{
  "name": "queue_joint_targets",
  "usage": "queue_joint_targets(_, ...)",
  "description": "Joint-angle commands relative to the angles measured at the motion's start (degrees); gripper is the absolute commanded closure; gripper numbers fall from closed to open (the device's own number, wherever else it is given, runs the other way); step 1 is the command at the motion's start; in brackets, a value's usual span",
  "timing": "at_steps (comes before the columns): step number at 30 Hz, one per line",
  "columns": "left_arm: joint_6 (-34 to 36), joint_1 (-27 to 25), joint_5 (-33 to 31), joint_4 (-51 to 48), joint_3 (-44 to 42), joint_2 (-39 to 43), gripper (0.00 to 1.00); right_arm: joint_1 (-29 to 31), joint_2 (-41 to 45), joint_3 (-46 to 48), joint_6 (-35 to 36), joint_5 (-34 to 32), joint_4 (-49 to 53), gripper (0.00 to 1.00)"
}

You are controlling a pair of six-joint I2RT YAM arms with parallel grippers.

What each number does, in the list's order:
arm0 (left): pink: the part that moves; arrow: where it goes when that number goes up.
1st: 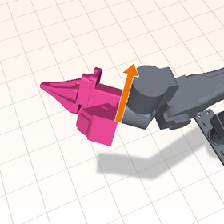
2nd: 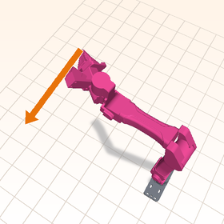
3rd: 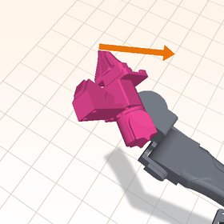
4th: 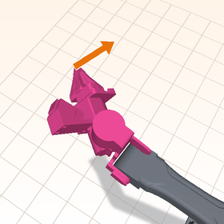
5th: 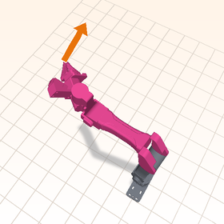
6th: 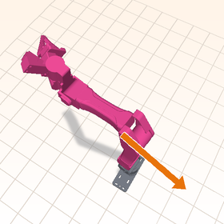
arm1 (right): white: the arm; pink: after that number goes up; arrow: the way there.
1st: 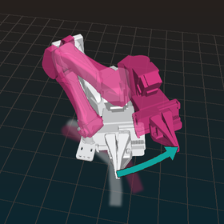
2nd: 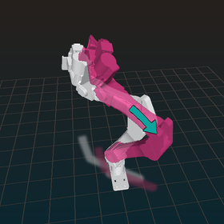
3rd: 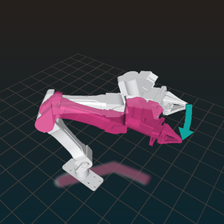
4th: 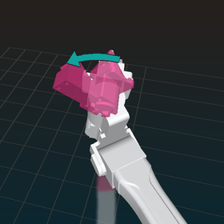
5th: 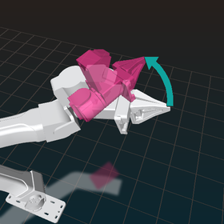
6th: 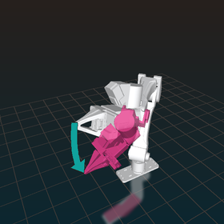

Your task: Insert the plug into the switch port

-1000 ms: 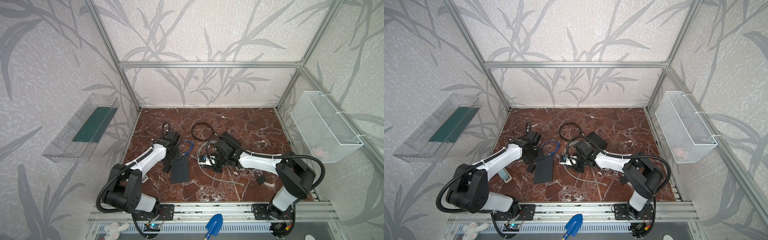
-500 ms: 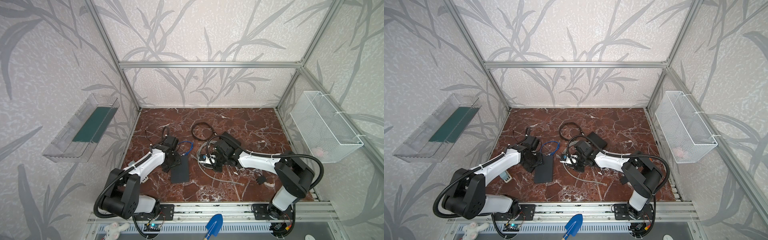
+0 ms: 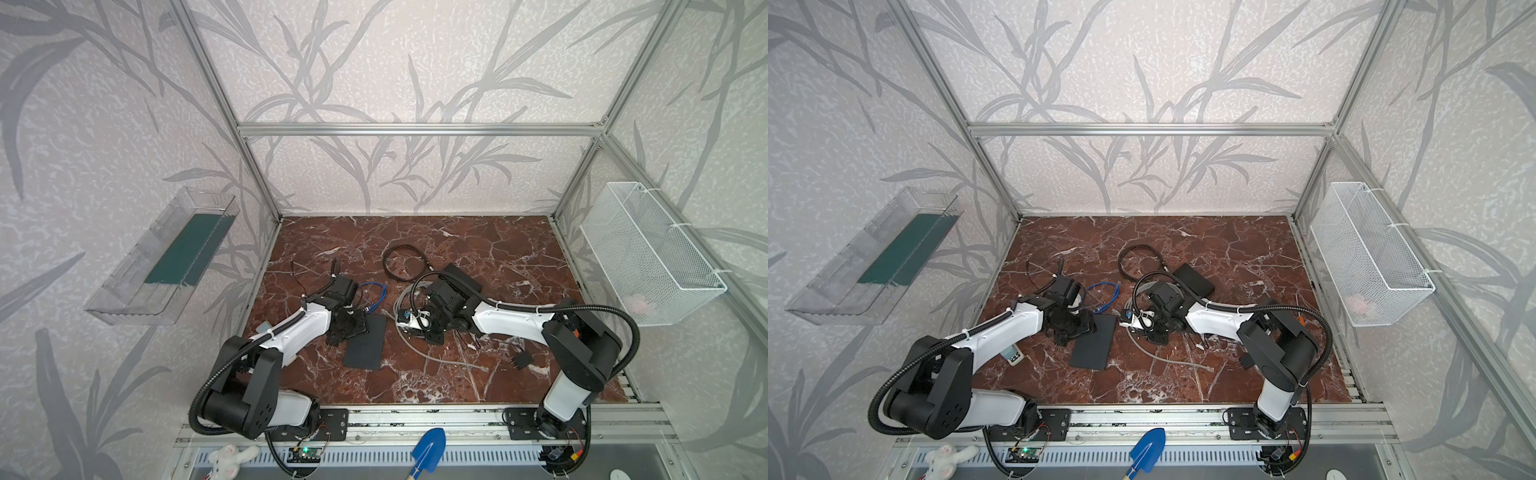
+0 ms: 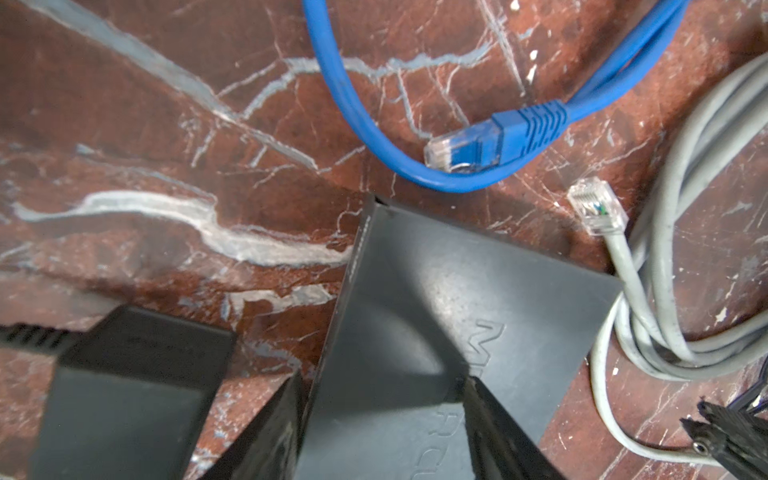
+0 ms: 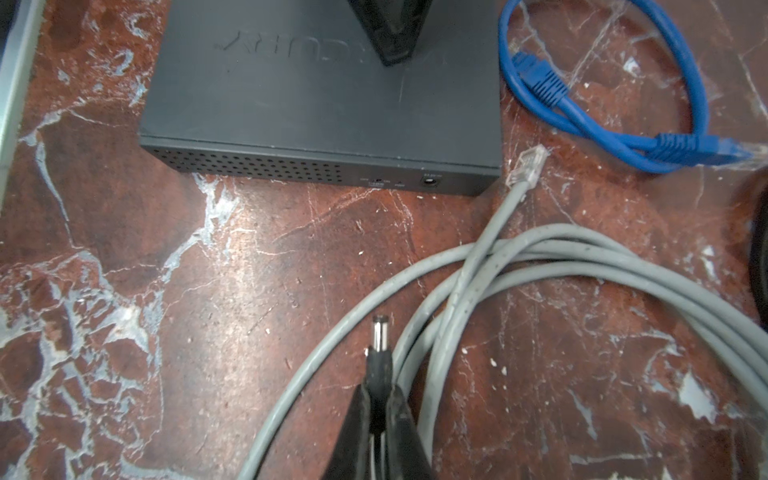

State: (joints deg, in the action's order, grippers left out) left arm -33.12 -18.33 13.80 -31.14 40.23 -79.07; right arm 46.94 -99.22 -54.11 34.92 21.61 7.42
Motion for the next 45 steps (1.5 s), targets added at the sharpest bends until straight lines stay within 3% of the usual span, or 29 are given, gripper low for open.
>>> queue_joint_targets(1, 1.81, -1.15, 6.6, 1.66, -1.29, -1.24, 0.38, 0.25, -1.68, -2.78, -1.13, 1.92, 2.52, 0.9)
queue_joint_targets(4, 3.25, -2.79, 8.93, 1.51, 0.07, -2.68, 0.39, 0.34, -3.54, -6.3, -3.87, 3.45, 5.99, 0.9)
queue_joint_targets(9, 3.91, -2.79, 3.68, -2.48, 1.72, -3.55, 0.38, 1.46, -3.63, -7.35, -9.87, 6.21, 7.0, 0.9)
queue_joint_targets(21, 4.17, -2.67, 3.93, -0.79, 4.85, -4.71, 0.36, 1.57, -6.72, -7.66, -18.17, 8.29, 8.56, 0.9)
queue_joint_targets(35, 8.29, -2.69, 4.7, 1.07, 5.91, -7.48, 0.36, 1.39, -10.88, -9.09, -21.26, 3.96, 5.7, 0.92)
queue_joint_targets(45, 8.61, -2.76, 4.95, 1.47, 6.0, -7.99, 0.36, 0.0, -12.46, -12.47, -22.57, 1.91, 9.78, 0.93)
